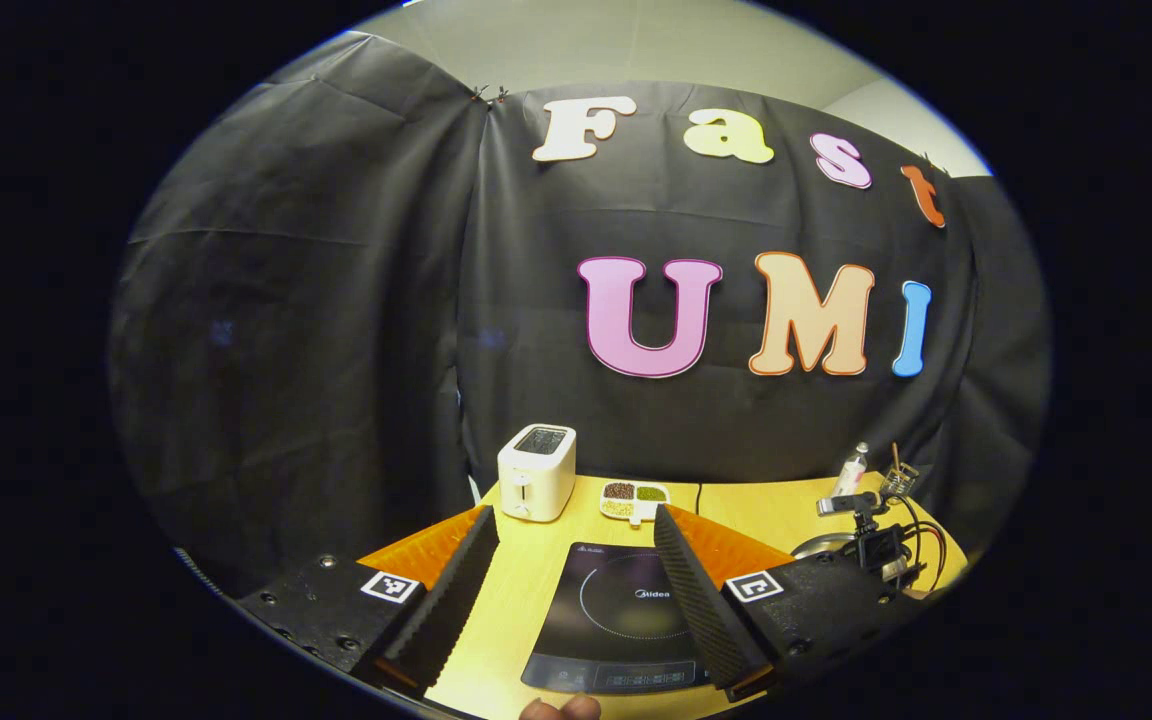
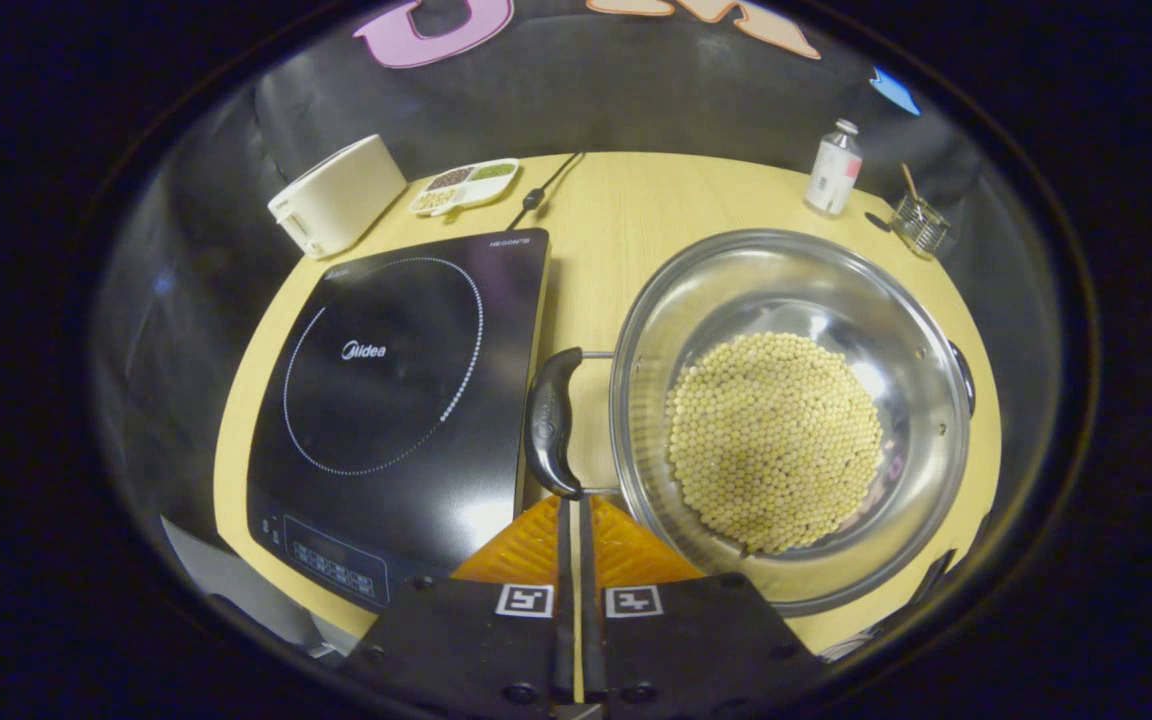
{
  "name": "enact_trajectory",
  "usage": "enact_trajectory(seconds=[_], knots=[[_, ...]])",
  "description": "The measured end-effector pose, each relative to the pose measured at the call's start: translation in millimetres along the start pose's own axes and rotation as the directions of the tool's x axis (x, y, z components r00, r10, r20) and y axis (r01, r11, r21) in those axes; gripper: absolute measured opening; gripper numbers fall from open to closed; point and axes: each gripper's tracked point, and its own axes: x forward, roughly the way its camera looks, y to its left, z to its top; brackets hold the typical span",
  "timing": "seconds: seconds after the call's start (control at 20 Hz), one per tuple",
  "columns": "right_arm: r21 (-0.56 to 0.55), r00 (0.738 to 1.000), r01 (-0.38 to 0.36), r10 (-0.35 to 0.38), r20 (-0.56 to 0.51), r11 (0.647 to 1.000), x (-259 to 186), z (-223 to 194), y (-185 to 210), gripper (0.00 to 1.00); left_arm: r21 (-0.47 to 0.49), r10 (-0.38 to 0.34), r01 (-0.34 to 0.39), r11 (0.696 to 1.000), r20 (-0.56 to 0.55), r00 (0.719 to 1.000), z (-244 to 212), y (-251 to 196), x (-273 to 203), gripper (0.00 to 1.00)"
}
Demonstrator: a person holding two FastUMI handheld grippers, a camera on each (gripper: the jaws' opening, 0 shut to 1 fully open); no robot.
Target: First push the handle of the pot to place it horizontally, then grasp the pot with both hands and set it on the induction cooktop.
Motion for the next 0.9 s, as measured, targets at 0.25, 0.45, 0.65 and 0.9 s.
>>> enact_trajectory(seconds=[0.25, 0.45, 0.65, 0.9], knots=[[0.007, 0.998, -0.006, 0.006, 0.060, 1.000, -24, 1, -5, 0.05, 0.009, -0.065, 0.065, 0.998, 0.001, 0.998, 1, -20, -10, 0.96], [0.026, 0.983, -0.013, 0.008, 0.184, 1.000, -70, 11, -35, 0.05, -0.051, -0.179, 0.177, 0.983, -0.038, 0.983, -13, -56, -15, 0.96], [0.031, 0.961, 0.061, -0.067, 0.267, 0.998, -108, 8, -95, 0.24, -0.103, -0.289, 0.280, 0.954, -0.088, 0.953, -30, -98, -10, 0.96], [0.046, 0.936, 0.135, -0.143, 0.322, 0.990, -129, 16, -168, 0.48, -0.153, -0.370, 0.346, 0.926, -0.178, 0.912, -57, -147, 2, 0.95]])
